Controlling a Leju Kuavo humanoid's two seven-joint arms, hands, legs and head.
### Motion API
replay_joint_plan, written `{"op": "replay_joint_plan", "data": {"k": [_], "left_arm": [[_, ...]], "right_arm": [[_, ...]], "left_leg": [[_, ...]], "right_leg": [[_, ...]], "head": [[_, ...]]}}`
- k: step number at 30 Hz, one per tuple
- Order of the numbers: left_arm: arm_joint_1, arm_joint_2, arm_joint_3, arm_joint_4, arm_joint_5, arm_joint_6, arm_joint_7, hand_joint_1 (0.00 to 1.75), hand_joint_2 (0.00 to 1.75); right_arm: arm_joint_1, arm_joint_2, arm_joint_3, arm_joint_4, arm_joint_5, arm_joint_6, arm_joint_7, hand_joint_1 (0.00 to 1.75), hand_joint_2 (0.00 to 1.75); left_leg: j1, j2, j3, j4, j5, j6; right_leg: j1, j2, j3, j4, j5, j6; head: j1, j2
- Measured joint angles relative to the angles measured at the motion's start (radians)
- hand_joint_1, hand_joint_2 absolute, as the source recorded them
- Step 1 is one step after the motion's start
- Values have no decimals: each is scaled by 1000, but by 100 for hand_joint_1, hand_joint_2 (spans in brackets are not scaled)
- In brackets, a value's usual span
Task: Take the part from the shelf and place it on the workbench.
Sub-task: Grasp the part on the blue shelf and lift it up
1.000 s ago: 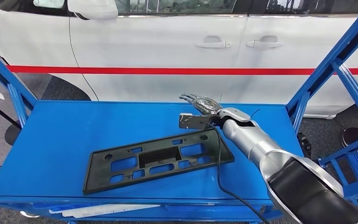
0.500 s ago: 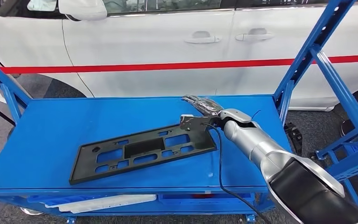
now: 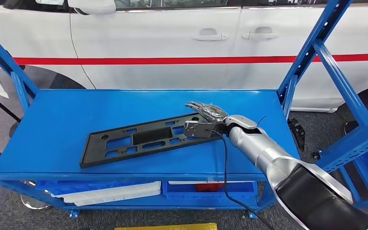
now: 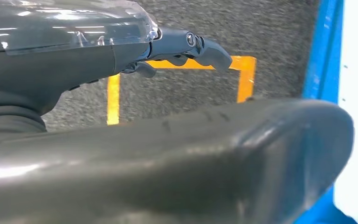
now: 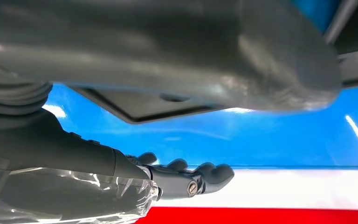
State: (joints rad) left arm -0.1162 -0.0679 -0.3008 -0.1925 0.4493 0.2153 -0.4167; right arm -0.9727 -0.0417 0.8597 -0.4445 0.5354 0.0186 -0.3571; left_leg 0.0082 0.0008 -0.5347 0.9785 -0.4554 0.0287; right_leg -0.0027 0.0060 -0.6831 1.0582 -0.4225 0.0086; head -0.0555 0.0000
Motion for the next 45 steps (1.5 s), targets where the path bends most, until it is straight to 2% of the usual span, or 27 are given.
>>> {"op": "replay_joint_plan", "data": {"k": [2, 3, 4, 5, 6, 7, 9, 10, 11, 13, 15, 17, 19, 21, 27, 37, 41, 45], "left_arm": [[0, -1, 0, 0, 0, 6, 12, 0, 0], [0, -1, 0, 0, 0, 12, 21, 0, 0], [1, -2, 0, 0, -1, 18, 29, 0, 0], [1, -3, 0, 0, -2, 24, 37, 0, 0], [2, -5, 0, 0, -4, 29, 43, 0, 0], [2, -6, -1, 0, -6, 32, 48, 0, 0], [0, -8, -2, 0, -12, 37, 53, 0, 0], [-2, -9, -4, 0, -15, 38, 55, 0, 0], [-4, -9, -6, 0, -17, 40, 57, 0, 0], [-7, -10, -10, 0, -21, 45, 58, 0, 0], [-9, -10, -14, 0, -21, 50, 59, 0, 0], [-11, -11, -17, 0, -21, 51, 60, 0, 0], [-12, -11, -18, 0, -17, 52, 61, 0, 0], [-12, -11, -18, 0, -11, 52, 64, 0, 0], [-11, -12, -17, 0, -9, 52, 68, 0, 0], [-11, -15, -17, 0, -4, 53, 89, 0, 0], [-11, -15, -17, 0, -3, 54, 97, 0, 0], [-10, -15, -16, 0, 0, 55, 101, 0, 0]], "right_arm": [[5, -1, 1, 2, -12, 1, -2, 0, 0], [11, 0, 1, 4, -18, 3, -3, 0, 0], [20, 2, 2, 6, -24, 4, -4, 0, 0], [31, 7, 3, 9, -29, 2, -4, 0, 0], [39, 13, 3, 11, -30, -4, -2, 0, 0], [46, 22, 4, 13, -31, -14, 1, 0, 0], [56, 41, 8, 18, -30, -36, 13, 0, 87], [63, 52, 10, 22, -30, -46, 22, 0, 131], [71, 63, 12, 26, -29, -56, 31, 0, 175], [84, 87, 16, 35, -29, -69, 48, 0, 175], [91, 107, 18, 43, -29, -74, 57, 0, 175], [94, 120, 21, 50, -29, -76, 60, 0, 175], [96, 128, 22, 55, -29, -84, 65, 0, 87], [96, 133, 22, 58, -27, -100, 72, 0, 0], [95, 134, 14, 59, -26, -113, 75, 0, 0], [97, 127, -4, 60, -13, -130, 84, 0, 0], [98, 123, -14, 60, -12, -127, 85, 0, 175], [100, 117, -29, 60, -14, -124, 87, 0, 175]], "left_leg": [[1, 2, -19, -4, 19, 5], [1, 3, -30, -3, 27, 4], [2, 3, -39, -2, 34, 3], [2, 3, -48, 0, 40, 1], [3, 3, -55, 3, 45, -2], [4, 4, -60, 7, 47, -5], [2, 5, -66, 15, 50, -15], [2, 6, -66, 18, 51, -21], [1, 7, -66, 20, 51, -27], [2, 8, -64, 20, 42, -25], [3, 8, -61, 16, 39, -18], [6, 8, -58, 10, 53, -27], [9, 8, -56, 6, 62, -39], [10, 8, -55, 5, 67, -46], [11, 8, -54, 5, 68, -49], [10, 8, -62, 10, 69, -48], [10, 8, -63, 11, 69, -48], [9, 7, -64, 11, 70, -46]], "right_leg": [[-6, -1, -37, 112, -87, 8], [-9, -1, -53, 174, -116, 12], [-11, -1, -59, 216, -121, 16], [-15, -1, -50, 227, -108, 19], [-17, -2, -18, 194, -81, 21], [-20, -4, 31, 130, -58, 21], [-18, -6, 121, -2, -49, 15], [-15, -7, 144, -39, -56, 8], [-12, -5, 152, -53, -63, 1], [-11, -3, 155, -60, -61, -8], [-7, -1, 157, -62, -59, -14], [-4, 0, 158, -61, -56, -21], [-2, 0, 156, -61, -53, -24], [-1, 0, 156, -60, -52, -26], [0, 0, 154, -60, -51, -27], [-1, 0, 149, -60, -48, -22], [-1, 0, 148, -60, -47, -21], [-1, 0, 147, -60, -47, -20]], "head": [[0, 0], [0, 0], [0, 0], [0, 0], [0, 0], [0, 0], [0, 0], [0, 0], [0, 0], [0, 0], [0, 0], [0, 0], [0, 0], [0, 0], [0, 0], [0, 0], [0, 0], [0, 0]]}}
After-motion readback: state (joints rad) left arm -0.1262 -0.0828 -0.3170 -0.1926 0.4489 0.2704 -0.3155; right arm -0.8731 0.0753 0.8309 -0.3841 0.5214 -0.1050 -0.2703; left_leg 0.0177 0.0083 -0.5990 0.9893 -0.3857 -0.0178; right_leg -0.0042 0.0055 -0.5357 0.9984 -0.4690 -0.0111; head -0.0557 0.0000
